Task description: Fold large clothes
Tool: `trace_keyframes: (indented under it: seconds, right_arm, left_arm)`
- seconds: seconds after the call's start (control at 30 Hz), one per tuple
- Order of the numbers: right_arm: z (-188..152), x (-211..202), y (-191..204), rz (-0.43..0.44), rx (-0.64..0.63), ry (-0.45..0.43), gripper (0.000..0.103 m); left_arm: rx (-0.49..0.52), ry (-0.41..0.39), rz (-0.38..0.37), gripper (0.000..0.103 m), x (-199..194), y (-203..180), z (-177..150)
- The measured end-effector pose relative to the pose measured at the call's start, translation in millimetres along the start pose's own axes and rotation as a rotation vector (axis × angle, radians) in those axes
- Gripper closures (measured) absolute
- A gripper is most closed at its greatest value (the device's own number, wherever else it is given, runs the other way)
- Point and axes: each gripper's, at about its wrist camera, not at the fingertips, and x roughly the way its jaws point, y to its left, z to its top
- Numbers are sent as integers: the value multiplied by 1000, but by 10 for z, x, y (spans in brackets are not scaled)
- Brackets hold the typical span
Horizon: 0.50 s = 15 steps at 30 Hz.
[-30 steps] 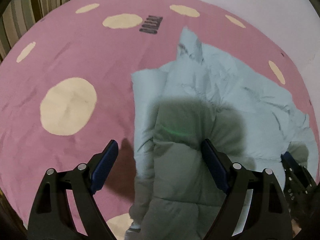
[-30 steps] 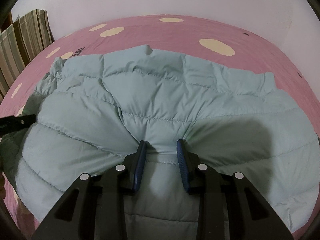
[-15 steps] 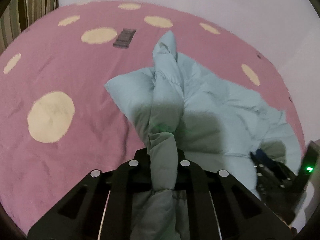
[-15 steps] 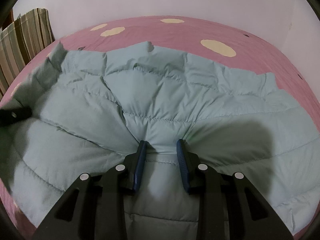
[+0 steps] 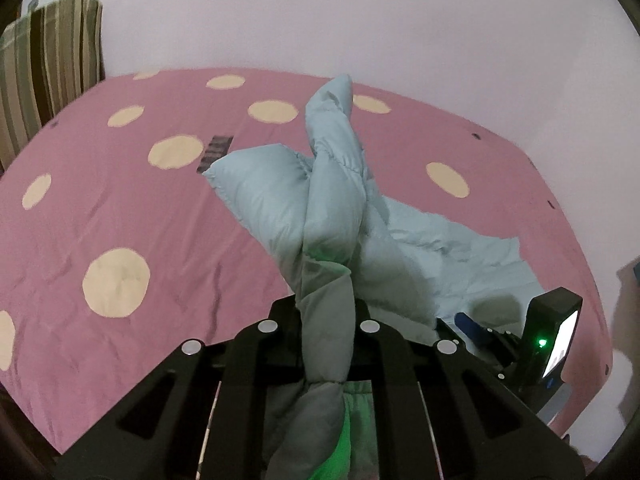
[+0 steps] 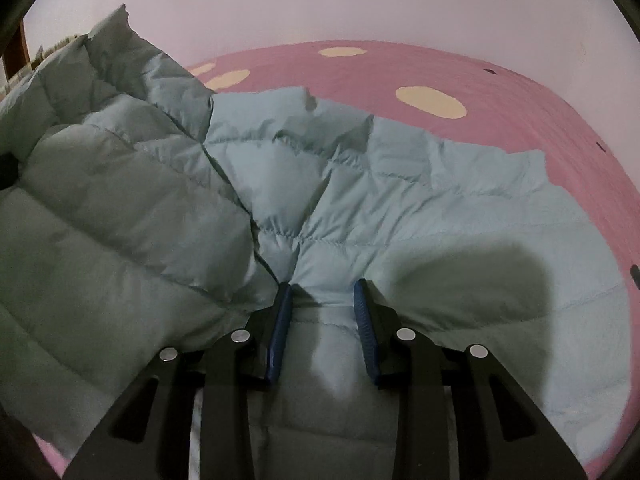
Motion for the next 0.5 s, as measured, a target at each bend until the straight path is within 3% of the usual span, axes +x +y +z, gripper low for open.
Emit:
trace_keyframes:
  seconds: [0.27, 0.5]
  right_arm:
    - [-19, -497, -704, -9, 96, -57, 69]
    - [-136, -771, -1314, -33, 174, -81, 69]
  left_arm:
    - [113, -46, -16, 94, -156, -753, 83]
    - [205, -32, -44, 94, 40, -1551, -25]
